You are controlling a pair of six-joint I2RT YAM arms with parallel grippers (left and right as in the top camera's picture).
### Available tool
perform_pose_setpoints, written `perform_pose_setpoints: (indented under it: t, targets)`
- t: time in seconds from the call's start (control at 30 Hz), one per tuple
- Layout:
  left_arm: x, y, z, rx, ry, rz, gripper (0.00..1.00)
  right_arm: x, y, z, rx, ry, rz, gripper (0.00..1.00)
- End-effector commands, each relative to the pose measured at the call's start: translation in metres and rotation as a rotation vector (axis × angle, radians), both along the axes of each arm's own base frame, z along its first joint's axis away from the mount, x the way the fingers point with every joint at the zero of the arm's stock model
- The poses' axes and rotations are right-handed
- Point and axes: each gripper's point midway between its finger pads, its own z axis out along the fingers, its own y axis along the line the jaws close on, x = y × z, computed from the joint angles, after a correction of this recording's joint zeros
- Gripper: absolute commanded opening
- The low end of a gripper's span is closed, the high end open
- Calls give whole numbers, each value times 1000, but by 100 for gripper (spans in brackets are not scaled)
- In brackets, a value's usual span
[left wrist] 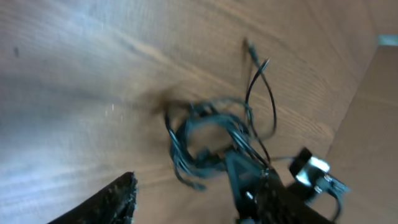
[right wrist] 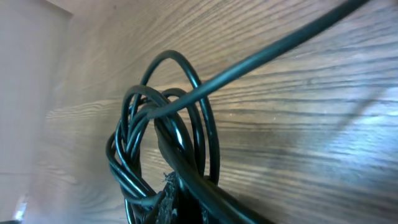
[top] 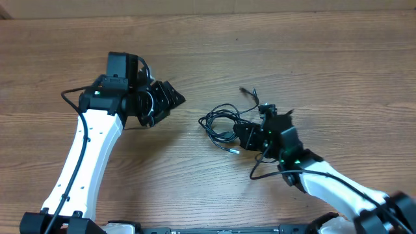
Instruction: Untangle cables
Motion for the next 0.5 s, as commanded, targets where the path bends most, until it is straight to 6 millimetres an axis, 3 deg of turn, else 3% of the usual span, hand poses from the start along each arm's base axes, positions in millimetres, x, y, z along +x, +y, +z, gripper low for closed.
perform_pose_setpoints:
  t: [0.0, 0.1, 0.23, 0.47]
  targets:
    - [-6, -15, 5, -29, 20, -12, 64, 7, 8, -15, -45, -9, -8, 4]
    - [-11, -24, -4, -9, 41, -39, 64, 7, 11, -30, -49, 19, -6, 4]
    - [-19, -37, -16, -8, 96, -58, 67, 13, 11, -28, -47, -6, -24, 4]
    - [-38, -42, -63, 50, 322, 133, 79, 11, 9, -31, -58, 7, -28, 5]
